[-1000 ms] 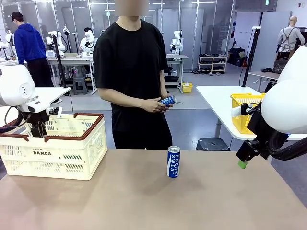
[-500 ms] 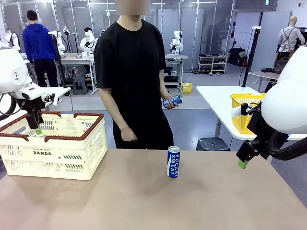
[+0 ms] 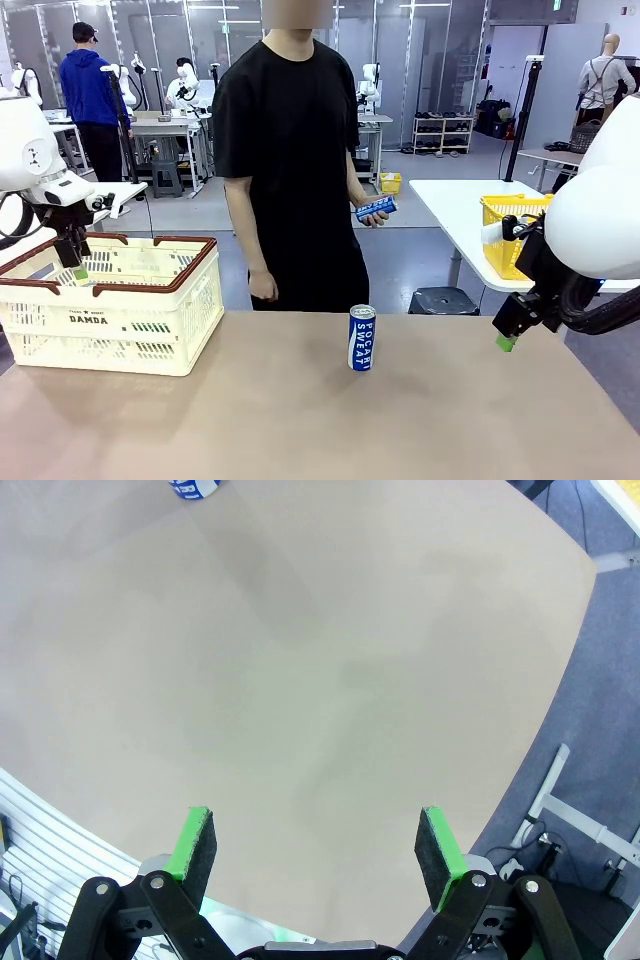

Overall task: Place the drinks into the Shopping basket.
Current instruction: Pick up one drink and place it into the Shopping basket.

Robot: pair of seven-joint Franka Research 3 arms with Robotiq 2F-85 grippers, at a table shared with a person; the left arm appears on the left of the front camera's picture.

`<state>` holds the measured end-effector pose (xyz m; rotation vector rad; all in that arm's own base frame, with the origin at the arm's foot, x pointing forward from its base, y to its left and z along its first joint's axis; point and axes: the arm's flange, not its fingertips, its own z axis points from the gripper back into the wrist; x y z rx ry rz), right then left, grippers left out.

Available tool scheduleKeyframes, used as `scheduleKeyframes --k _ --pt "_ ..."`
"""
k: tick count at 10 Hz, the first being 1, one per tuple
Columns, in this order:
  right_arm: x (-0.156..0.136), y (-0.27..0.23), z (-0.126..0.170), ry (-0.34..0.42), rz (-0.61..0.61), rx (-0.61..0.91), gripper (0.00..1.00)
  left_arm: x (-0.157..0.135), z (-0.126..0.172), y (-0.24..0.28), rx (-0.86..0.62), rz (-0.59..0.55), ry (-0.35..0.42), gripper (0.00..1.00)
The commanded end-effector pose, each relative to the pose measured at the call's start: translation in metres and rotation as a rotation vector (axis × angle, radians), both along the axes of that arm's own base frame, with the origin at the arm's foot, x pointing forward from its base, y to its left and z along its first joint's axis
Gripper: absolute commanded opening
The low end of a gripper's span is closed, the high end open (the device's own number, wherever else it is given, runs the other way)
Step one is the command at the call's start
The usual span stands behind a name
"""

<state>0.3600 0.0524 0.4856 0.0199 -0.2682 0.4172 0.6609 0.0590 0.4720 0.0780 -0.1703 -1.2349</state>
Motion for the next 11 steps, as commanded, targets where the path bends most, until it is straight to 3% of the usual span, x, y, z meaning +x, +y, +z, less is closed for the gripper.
scheduleKeyframes --k 1,7,11 --pt "0.000 -0.001 0.000 0.001 -0.001 0.003 1.00 0.000 -0.001 0.001 0.000 0.000 0.000 1.00" --pt "0.000 -0.001 0.000 0.001 -0.001 0.003 1.00 0.000 0.000 0.000 0.000 0.000 0.000 1.00" --pt "0.000 -0.001 0.000 0.001 -0.001 0.003 1.00 -0.019 0.076 -0.035 0.035 -0.091 -0.107 1.00"
